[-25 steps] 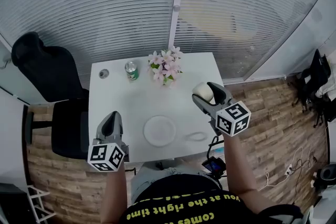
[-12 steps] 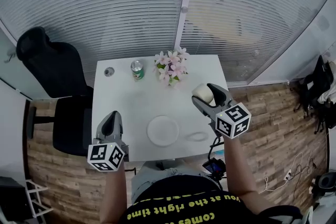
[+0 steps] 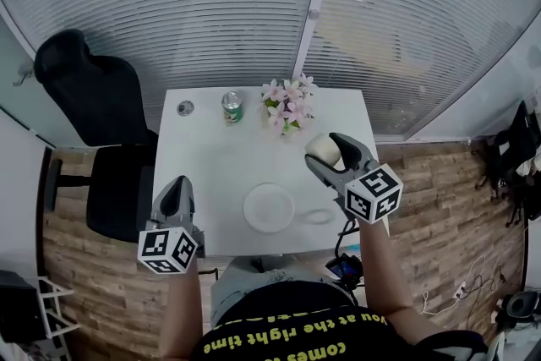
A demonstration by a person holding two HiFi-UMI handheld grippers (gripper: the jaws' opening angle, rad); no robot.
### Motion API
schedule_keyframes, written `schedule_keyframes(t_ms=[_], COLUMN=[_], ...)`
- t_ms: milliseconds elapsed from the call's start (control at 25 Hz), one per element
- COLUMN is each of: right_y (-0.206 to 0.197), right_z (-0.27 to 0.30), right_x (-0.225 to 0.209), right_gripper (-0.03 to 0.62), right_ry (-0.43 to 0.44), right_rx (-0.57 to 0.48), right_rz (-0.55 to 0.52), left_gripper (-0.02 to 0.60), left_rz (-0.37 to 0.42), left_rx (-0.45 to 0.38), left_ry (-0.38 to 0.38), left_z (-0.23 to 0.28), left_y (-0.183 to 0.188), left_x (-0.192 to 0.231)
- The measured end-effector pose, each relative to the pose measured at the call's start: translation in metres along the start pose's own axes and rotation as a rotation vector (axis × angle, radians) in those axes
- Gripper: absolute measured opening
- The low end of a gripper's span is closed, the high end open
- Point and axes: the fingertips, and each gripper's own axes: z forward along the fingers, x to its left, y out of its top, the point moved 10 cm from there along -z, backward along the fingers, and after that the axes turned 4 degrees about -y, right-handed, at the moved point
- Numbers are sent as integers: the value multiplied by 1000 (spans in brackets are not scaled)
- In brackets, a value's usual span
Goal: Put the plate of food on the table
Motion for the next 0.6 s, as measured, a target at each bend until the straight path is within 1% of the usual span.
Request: schedule_keyframes(t_ms=[600], right_y=[5], right_z=[17], right_x=[34], right_gripper=[325], right_ry=[116], right_rx=[-3], right_rz=[-42], left_gripper=[1], left_rz=[2], left_rx=[-5], left_ry=[52], left_z=[-29], left_y=[1], left_x=[9])
